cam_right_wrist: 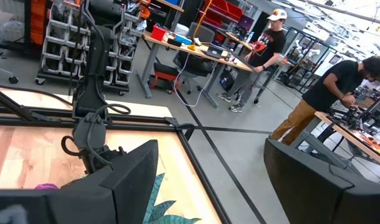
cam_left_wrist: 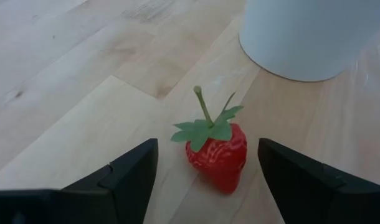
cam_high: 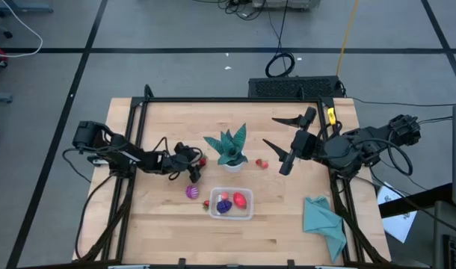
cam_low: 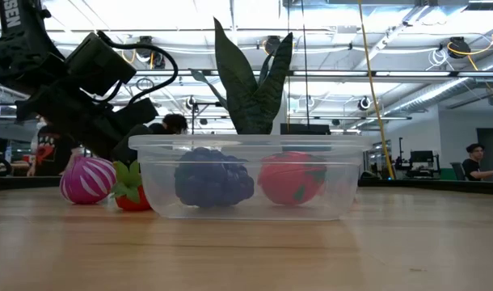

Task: Pick and placing Produce into tupperware
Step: Put the top left red strawberry into the transparent bin

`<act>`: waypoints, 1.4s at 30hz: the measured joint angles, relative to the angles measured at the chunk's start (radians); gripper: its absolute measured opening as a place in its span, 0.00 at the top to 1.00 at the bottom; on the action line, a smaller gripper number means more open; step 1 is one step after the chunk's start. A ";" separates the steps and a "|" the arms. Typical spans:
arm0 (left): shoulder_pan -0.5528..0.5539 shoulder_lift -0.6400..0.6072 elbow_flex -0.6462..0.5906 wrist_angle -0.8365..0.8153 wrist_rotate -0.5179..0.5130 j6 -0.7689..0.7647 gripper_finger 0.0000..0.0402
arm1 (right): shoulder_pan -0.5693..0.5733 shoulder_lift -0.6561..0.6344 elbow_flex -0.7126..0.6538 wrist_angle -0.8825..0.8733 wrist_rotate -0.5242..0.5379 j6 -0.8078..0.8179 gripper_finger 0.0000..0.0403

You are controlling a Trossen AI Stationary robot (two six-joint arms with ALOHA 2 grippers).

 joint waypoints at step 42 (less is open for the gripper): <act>-0.024 0.000 0.001 0.044 0.015 -0.013 0.66 | 0.000 0.001 0.000 0.000 0.000 0.000 0.30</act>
